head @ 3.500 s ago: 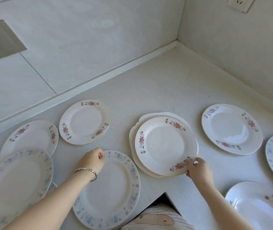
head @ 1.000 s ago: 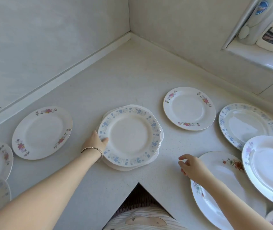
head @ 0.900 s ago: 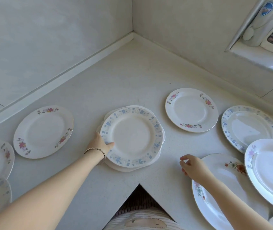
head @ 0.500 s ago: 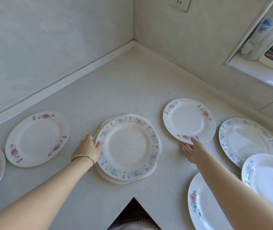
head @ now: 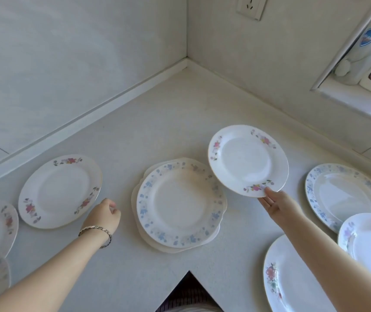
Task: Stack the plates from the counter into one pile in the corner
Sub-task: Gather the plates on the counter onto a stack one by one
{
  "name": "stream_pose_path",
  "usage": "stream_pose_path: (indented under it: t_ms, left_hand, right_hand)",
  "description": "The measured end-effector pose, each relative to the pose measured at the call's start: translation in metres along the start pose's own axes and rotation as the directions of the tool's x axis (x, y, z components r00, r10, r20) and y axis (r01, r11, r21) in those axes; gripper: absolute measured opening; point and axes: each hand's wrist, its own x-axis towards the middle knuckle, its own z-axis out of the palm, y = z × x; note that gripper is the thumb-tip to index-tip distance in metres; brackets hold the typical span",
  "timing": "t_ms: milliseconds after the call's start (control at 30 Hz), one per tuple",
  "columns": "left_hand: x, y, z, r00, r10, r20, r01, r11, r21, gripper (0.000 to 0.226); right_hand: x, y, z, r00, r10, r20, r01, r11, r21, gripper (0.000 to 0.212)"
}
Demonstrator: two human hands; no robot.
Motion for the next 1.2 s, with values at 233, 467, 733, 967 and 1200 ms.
stream_pose_path:
  t_ms: [233, 467, 733, 967, 1200]
  left_hand:
    - [-0.012, -0.030, 0.005, 0.993, -0.111, 0.036, 0.114, 0.985, -0.126, 0.024]
    - [-0.026, -0.055, 0.011, 0.981, -0.184, 0.055, 0.191, 0.964, -0.186, 0.027]
    - [-0.034, -0.067, 0.014, 0.979, -0.199, 0.044, 0.204, 0.951, -0.233, 0.011]
    - [-0.029, -0.066, 0.014, 0.982, -0.183, 0.039, 0.187, 0.950, -0.250, 0.013]
    - [-0.028, -0.061, 0.014, 0.988, -0.154, 0.021, 0.155, 0.957, -0.244, 0.026]
  right_hand:
    - [-0.061, 0.035, 0.026, 0.977, 0.115, 0.179, -0.051, 0.942, -0.331, 0.014]
    - [-0.066, 0.074, 0.032, 0.980, 0.133, 0.151, -0.045, 0.877, -0.479, 0.013]
    - [-0.064, 0.084, 0.024, 0.992, 0.089, 0.087, -0.027, 0.833, -0.552, 0.011]
    - [-0.076, 0.088, 0.036, 0.987, -0.120, 0.106, 0.154, 0.520, -0.840, 0.017]
    - [-0.076, 0.102, 0.048, 0.984, -0.114, 0.136, 0.160, 0.235, -0.959, 0.055]
